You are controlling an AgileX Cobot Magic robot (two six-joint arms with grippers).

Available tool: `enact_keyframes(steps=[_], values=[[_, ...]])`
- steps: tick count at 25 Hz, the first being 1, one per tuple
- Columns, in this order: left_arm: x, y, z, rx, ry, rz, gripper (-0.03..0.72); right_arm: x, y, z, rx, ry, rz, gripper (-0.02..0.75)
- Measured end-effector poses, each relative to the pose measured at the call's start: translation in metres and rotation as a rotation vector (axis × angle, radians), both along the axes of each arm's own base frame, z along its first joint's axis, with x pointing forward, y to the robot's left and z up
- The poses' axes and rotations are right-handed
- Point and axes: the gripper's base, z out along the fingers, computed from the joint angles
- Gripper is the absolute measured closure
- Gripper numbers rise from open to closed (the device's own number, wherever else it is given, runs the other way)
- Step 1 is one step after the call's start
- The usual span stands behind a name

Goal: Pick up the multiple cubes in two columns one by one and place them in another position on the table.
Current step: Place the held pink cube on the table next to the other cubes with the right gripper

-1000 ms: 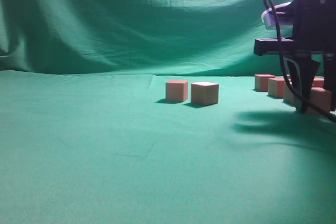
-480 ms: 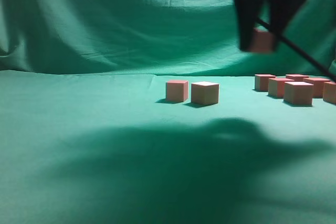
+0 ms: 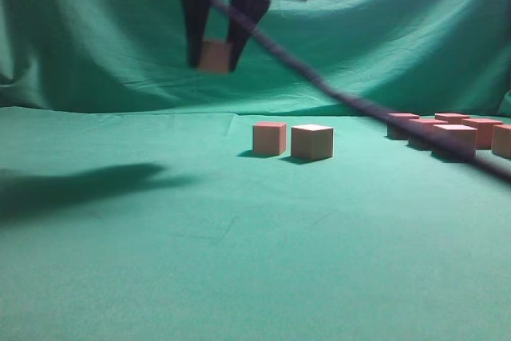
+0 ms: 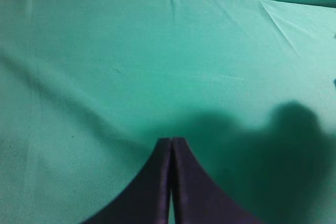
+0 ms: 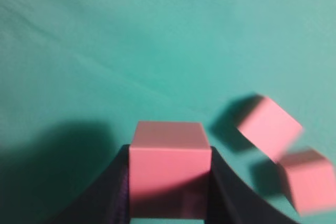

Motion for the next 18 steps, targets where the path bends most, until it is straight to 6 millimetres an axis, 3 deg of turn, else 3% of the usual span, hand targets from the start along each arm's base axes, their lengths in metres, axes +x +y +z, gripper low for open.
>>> enact_keyframes(steps=[3, 6, 10, 18], values=[[0.000, 0.000, 0.000, 0.000, 0.000, 0.000, 0.688, 0.013, 0.022, -0.022, -0.004, -0.015, 0.020, 0.477], [0.000, 0.000, 0.000, 0.000, 0.000, 0.000, 0.688, 0.022, 0.031, -0.041, -0.025, -0.017, 0.011, 0.477], [0.000, 0.000, 0.000, 0.000, 0.000, 0.000, 0.688, 0.029, 0.030, -0.058, -0.074, -0.028, -0.020, 0.477], [0.000, 0.000, 0.000, 0.000, 0.000, 0.000, 0.688, 0.033, 0.028, -0.069, -0.119, -0.041, -0.061, 0.477]])
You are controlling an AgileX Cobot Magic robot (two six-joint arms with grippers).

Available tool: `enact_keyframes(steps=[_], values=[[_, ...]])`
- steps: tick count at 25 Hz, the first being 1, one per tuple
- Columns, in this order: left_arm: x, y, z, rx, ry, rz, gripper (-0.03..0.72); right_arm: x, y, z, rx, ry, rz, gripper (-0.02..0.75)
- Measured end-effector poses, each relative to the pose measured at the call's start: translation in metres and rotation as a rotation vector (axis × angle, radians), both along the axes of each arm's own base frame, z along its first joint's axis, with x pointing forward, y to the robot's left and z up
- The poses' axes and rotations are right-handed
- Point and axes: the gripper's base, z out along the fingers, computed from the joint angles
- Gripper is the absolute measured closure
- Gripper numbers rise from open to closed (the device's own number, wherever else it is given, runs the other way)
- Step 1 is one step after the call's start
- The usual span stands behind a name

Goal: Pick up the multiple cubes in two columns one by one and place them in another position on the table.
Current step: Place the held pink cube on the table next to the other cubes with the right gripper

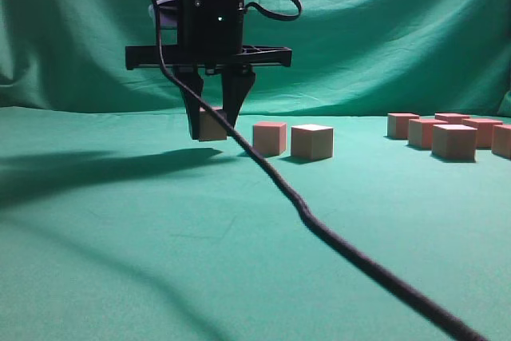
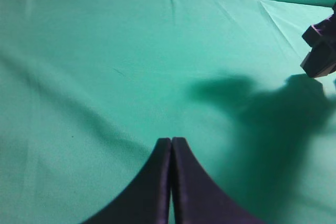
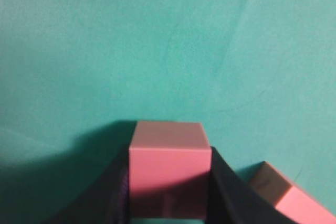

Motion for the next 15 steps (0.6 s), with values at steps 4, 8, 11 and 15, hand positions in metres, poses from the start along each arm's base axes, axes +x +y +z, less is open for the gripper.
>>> enact_keyframes(steps=[4, 8, 11, 15], values=[[0.0000, 0.0000, 0.0000, 0.000, 0.000, 0.000, 0.688, 0.0000, 0.0000, 0.0000, 0.004, 0.001, -0.017, 0.477], [0.0000, 0.0000, 0.0000, 0.000, 0.000, 0.000, 0.688, -0.0004, 0.0006, -0.0011, 0.013, 0.009, -0.030, 0.477], [0.0000, 0.0000, 0.0000, 0.000, 0.000, 0.000, 0.688, -0.0021, 0.0026, -0.0013, 0.036, 0.029, -0.033, 0.477], [0.0000, 0.0000, 0.0000, 0.000, 0.000, 0.000, 0.688, -0.0026, 0.0038, -0.0047, 0.034, 0.037, -0.032, 0.477]])
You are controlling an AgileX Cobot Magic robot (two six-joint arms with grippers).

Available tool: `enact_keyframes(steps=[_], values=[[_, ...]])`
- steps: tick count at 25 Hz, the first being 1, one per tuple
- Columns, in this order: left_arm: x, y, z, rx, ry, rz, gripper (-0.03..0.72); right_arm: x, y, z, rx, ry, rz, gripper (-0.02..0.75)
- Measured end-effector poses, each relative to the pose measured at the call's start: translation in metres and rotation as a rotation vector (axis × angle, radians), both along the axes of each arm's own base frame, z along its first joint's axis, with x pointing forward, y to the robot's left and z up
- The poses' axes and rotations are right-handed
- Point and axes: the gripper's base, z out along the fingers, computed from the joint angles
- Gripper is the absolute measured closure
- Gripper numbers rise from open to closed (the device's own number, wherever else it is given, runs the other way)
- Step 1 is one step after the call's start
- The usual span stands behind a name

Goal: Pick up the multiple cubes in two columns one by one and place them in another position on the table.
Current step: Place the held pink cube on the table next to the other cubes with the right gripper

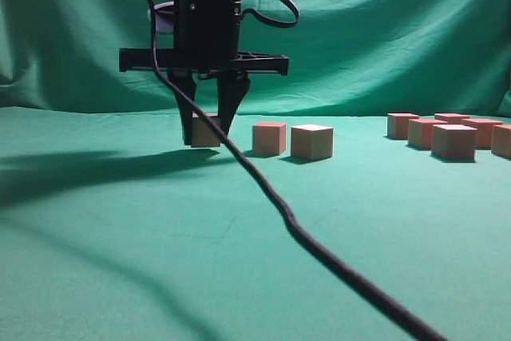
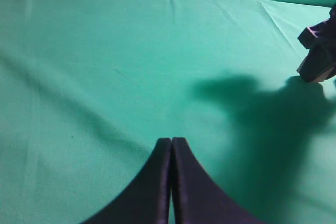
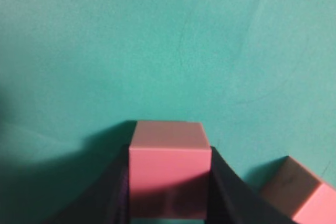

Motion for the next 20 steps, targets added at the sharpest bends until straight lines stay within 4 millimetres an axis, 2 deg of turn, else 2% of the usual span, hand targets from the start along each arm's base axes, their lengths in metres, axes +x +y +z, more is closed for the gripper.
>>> enact_keyframes(steps=[16, 20], values=[[0.000, 0.000, 0.000, 0.000, 0.000, 0.000, 0.688, -0.001, 0.002, -0.001, 0.009, 0.014, 0.040, 0.477], [0.000, 0.000, 0.000, 0.000, 0.000, 0.000, 0.688, -0.002, 0.001, 0.010, 0.018, -0.004, 0.059, 0.477]])
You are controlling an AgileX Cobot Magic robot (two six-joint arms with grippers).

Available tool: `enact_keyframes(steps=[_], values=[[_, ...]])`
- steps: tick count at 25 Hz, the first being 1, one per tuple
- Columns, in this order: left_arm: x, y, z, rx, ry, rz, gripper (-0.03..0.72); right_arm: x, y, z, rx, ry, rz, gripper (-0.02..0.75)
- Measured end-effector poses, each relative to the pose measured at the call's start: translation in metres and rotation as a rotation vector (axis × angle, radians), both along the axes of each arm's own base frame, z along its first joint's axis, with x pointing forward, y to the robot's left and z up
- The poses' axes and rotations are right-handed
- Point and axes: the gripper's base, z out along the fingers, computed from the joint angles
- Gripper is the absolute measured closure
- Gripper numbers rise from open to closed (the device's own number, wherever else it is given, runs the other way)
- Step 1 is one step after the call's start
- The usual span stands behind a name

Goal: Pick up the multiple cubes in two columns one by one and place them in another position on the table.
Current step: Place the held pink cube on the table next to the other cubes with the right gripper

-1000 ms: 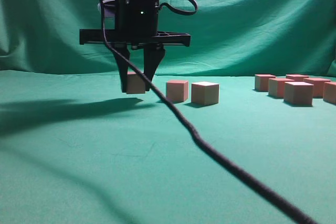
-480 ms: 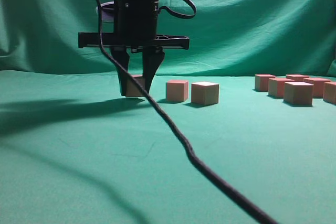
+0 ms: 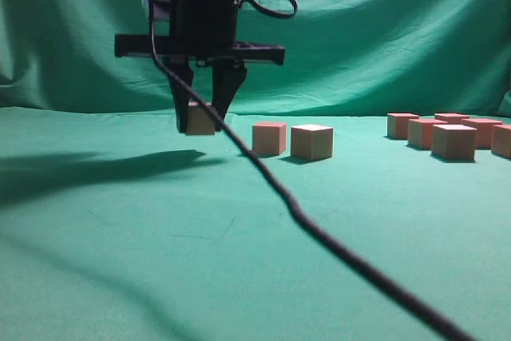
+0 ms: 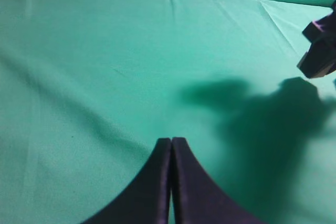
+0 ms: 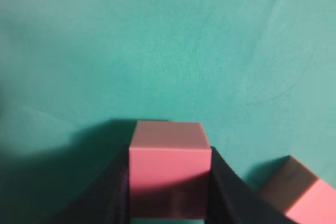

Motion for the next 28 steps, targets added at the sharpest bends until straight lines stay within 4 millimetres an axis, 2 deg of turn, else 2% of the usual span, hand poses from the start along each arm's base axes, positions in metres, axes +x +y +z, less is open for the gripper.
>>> enact_keyframes(steps=[5, 8, 14, 21, 28], values=[[0.000, 0.000, 0.000, 0.000, 0.000, 0.000, 0.688, -0.002, -0.005, 0.025, 0.027, -0.036, 0.008, 0.477], [0.000, 0.000, 0.000, 0.000, 0.000, 0.000, 0.688, -0.002, -0.013, 0.030, 0.024, -0.032, -0.005, 0.477], [0.000, 0.000, 0.000, 0.000, 0.000, 0.000, 0.688, -0.004, -0.019, 0.020, -0.005, 0.002, -0.010, 0.477], [0.000, 0.000, 0.000, 0.000, 0.000, 0.000, 0.688, -0.002, -0.021, 0.019, -0.027, -0.015, -0.018, 0.477], [0.000, 0.000, 0.000, 0.000, 0.000, 0.000, 0.688, 0.001, -0.018, -0.009, -0.053, 0.033, -0.031, 0.477]])
